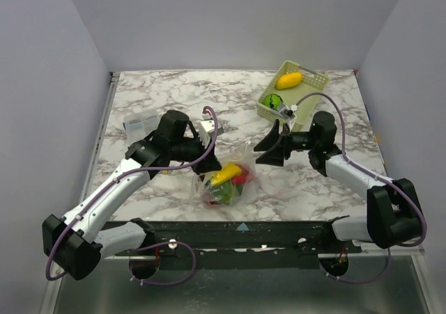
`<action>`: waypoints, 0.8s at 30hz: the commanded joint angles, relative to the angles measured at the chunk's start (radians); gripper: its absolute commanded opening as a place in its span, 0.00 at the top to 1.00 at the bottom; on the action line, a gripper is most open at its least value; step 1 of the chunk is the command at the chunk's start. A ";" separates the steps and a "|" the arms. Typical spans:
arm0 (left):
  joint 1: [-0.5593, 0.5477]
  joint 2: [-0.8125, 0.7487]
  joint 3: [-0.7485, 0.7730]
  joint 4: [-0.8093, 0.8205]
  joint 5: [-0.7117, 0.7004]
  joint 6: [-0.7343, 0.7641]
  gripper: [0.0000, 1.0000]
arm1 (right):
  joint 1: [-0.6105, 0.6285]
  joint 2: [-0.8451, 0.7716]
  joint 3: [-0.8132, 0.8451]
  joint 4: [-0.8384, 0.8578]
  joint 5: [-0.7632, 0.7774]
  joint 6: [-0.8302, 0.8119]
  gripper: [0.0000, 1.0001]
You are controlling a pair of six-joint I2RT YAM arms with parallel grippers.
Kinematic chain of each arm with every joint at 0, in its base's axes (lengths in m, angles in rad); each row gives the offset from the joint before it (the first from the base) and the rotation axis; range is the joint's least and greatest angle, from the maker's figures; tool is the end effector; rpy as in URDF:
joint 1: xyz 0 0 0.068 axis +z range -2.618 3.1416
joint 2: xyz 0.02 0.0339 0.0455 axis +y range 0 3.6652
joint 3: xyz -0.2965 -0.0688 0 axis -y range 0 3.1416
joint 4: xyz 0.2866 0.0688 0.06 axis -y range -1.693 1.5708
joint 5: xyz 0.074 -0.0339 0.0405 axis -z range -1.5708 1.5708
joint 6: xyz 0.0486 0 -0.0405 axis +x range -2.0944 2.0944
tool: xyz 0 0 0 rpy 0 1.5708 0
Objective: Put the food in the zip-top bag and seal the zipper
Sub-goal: Zip the zipper food storage bag at the center of the board.
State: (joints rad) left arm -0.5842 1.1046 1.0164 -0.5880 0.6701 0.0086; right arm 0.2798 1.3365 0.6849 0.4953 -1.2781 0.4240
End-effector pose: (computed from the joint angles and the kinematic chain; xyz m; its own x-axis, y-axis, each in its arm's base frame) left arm 0.2043 -0.1713 0.3427 -0.5148 0.3485 -0.7833 0.8408 0.3836 -0.3820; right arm 0.2778 0.1282 0.2621 -0.5431 -0.0326 -0.8390 -0.8396 0.0324 0.5422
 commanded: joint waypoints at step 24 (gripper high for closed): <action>0.002 0.036 0.001 0.045 0.093 -0.062 0.92 | 0.149 0.045 -0.099 0.577 0.024 0.175 0.68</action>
State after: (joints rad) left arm -0.5816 1.1542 0.9844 -0.5659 0.8463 -0.0315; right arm 0.4183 1.3975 0.5873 1.0489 -1.2797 0.6006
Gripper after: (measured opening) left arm 0.012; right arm 0.374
